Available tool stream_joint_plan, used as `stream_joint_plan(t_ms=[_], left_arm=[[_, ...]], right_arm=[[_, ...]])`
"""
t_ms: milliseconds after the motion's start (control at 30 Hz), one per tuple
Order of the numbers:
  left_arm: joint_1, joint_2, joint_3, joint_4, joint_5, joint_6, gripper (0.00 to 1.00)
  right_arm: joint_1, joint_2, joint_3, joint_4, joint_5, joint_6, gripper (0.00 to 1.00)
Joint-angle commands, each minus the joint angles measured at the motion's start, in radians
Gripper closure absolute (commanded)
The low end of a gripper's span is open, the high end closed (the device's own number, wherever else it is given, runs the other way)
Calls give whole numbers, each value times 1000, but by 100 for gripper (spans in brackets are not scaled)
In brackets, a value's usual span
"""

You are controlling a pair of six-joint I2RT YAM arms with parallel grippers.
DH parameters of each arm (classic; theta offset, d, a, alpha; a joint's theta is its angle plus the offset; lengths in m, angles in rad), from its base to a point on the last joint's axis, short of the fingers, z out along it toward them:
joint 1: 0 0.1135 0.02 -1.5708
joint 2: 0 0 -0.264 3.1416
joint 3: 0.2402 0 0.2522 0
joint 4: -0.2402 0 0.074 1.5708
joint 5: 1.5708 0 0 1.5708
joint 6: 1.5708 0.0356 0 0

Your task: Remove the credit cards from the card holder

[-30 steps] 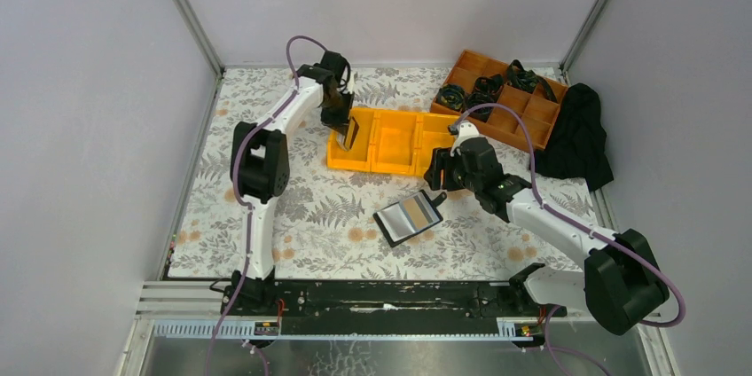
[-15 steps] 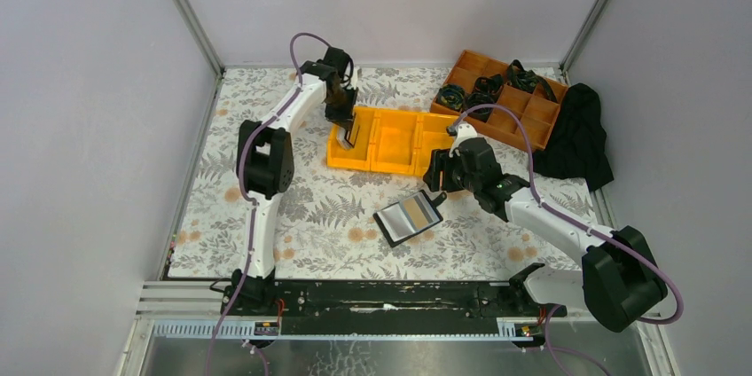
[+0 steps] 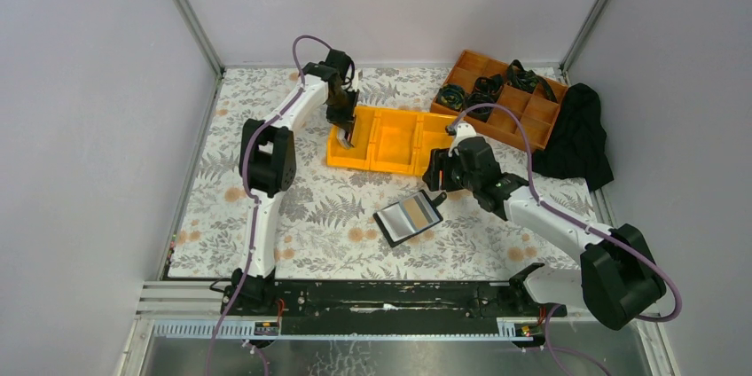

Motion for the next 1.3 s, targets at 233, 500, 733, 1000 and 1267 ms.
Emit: stream_joint_plan(t_ms=[233, 500, 733, 1000, 1267], left_arm=[[11, -23, -15, -20, -50, 1, 100], [11, -50, -25, -20, -69, -2, 100], [11, -45, -30, -22, -65, 1, 100], [10, -35, -23, -21, -66, -4, 100], [11, -52, -31, -1, -85, -24, 79]], right_arm=[[1, 7, 44, 26, 7, -15, 34], [1, 16, 47, 27, -3, -12, 34], [1, 19, 49, 26, -4, -13, 34], [1, 20, 50, 23, 1, -14, 34], [1, 26, 51, 24, -3, -15, 34]])
